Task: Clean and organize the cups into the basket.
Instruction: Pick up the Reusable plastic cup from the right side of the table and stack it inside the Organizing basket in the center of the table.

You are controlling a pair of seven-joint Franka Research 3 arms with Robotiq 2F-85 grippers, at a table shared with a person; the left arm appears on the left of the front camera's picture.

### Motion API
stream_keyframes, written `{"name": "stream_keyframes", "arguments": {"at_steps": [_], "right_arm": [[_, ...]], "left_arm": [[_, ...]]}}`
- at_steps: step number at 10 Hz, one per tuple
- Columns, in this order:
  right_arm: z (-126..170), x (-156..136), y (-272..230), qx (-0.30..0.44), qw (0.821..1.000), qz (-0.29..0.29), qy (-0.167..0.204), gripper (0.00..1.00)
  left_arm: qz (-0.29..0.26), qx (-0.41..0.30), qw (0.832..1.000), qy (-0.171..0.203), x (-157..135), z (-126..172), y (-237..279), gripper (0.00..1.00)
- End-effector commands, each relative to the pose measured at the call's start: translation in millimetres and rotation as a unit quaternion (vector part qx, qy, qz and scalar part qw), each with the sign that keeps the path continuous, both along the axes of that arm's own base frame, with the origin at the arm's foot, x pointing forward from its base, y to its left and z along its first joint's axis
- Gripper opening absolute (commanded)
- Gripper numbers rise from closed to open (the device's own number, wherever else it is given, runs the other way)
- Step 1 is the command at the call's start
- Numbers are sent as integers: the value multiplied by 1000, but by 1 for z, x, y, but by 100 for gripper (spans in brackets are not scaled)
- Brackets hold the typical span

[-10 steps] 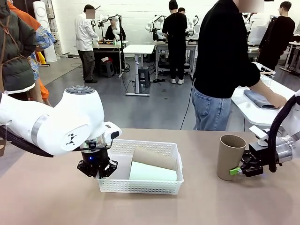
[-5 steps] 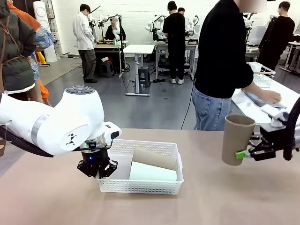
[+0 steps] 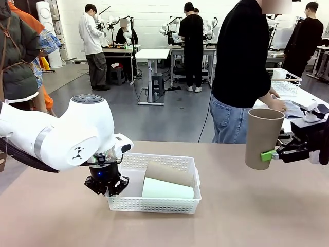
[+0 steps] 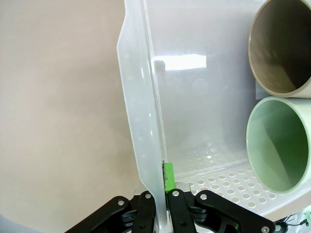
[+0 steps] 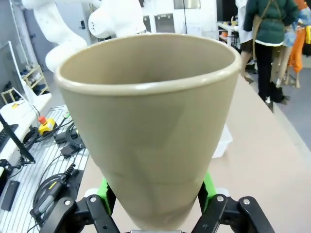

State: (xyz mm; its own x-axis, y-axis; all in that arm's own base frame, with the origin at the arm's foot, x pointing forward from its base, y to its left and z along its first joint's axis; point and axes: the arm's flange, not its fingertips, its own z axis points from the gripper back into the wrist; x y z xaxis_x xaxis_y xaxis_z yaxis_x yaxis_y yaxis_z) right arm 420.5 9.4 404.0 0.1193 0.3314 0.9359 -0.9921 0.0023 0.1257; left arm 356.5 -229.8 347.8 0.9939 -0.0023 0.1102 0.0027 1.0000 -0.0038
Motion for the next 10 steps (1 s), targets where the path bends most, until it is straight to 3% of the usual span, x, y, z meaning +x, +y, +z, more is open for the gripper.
{"name": "stream_keyframes", "arguments": {"at_steps": [1, 5, 6, 8, 10], "right_arm": [[13, -3, 7, 5, 1000, 13, -10, 0], [13, -3, 7, 5, 1000, 13, -10, 0], [10, -2, 5, 2, 1000, 9, -9, 80], [43, 1, 49, -79, 995, 45, -31, 80], [84, 9, 110, -170, 979, 108, -32, 80]], "left_arm": [[-4, 4, 1000, -7, -1, -1, -1, 0], [-4, 4, 1000, -7, -1, -1, -1, 0], [-4, 4, 1000, -7, -1, -1, -1, 0], [-4, 4, 1000, -7, -1, -1, -1, 0], [-4, 4, 1000, -7, -1, -1, -1, 0]]}}
